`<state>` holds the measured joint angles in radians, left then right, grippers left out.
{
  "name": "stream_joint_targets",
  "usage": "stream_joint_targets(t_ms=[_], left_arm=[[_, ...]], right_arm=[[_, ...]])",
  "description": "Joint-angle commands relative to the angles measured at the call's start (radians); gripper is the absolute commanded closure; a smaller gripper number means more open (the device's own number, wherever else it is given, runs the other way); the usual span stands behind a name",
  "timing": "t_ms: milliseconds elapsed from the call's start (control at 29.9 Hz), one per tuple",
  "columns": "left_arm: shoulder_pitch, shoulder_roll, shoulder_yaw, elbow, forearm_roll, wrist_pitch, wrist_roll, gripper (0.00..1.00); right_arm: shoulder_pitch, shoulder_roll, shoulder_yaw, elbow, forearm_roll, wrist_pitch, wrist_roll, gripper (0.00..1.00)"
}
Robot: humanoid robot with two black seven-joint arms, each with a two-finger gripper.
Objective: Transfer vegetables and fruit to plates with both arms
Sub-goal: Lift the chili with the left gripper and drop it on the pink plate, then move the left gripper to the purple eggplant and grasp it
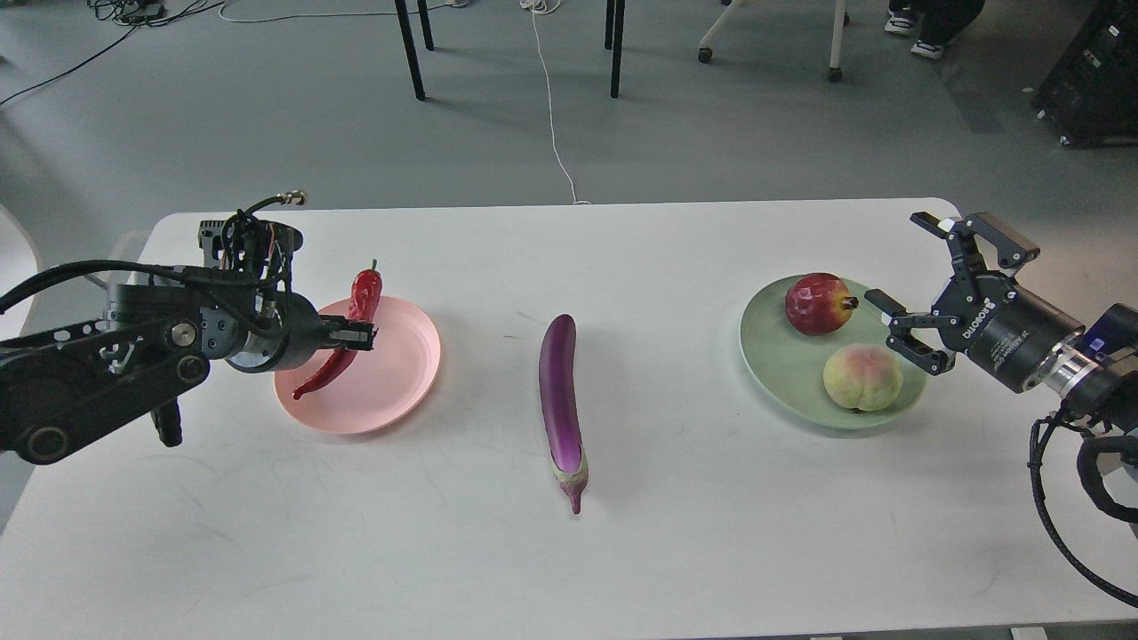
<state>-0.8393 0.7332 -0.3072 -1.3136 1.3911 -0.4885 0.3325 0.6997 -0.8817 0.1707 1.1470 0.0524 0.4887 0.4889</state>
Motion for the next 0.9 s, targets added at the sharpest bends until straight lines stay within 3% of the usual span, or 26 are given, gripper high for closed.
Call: stream_joint_targets(t_ms=[0, 67, 167, 201, 401, 468, 636, 870], left_arm=[[0.005, -0.001, 0.0, 0.0, 0.0, 0.0, -0.006, 0.55], [0.005, -0.003, 0.0, 0.0, 0.0, 0.0, -0.006, 0.38], [0.006, -0.006, 0.0, 0.0, 0.002, 0.0, -0.006, 0.05], [0.005, -0.008, -0.001, 0.0, 0.002, 0.0, -0.007, 0.01], [-0.012, -0.083, -0.064, -0.048, -0.012, 0.0, -0.017, 0.0], [-0.012, -0.157, -0.128, -0.061, -0.023, 0.0, 0.012, 0.0], [-0.007, -0.319, -0.142, -0.059, -0.026, 0.0, 0.124, 0.0], [0.02, -0.442, -0.096, -0.012, 0.002, 0.0, 0.146, 0.0]], right_arm=[[0.001, 0.004, 0.001, -0.004, -0.002, 0.0, 0.0, 0.04], [0.001, 0.006, 0.001, -0.004, -0.005, 0.0, 0.0, 0.04], [0.003, 0.004, 0.001, -0.004, -0.005, 0.0, 0.0, 0.04], [0.003, 0.004, 0.001, -0.004, -0.005, 0.0, 0.0, 0.04], [0.003, 0.003, 0.001, -0.006, -0.006, 0.0, 0.0, 0.04], [0.003, 0.004, 0.001, -0.006, -0.006, 0.0, 0.0, 0.04], [0.003, 0.003, 0.001, -0.004, -0.006, 0.0, 0.0, 0.04], [0.001, 0.0, 0.001, -0.003, -0.006, 0.0, 0.0, 0.04]])
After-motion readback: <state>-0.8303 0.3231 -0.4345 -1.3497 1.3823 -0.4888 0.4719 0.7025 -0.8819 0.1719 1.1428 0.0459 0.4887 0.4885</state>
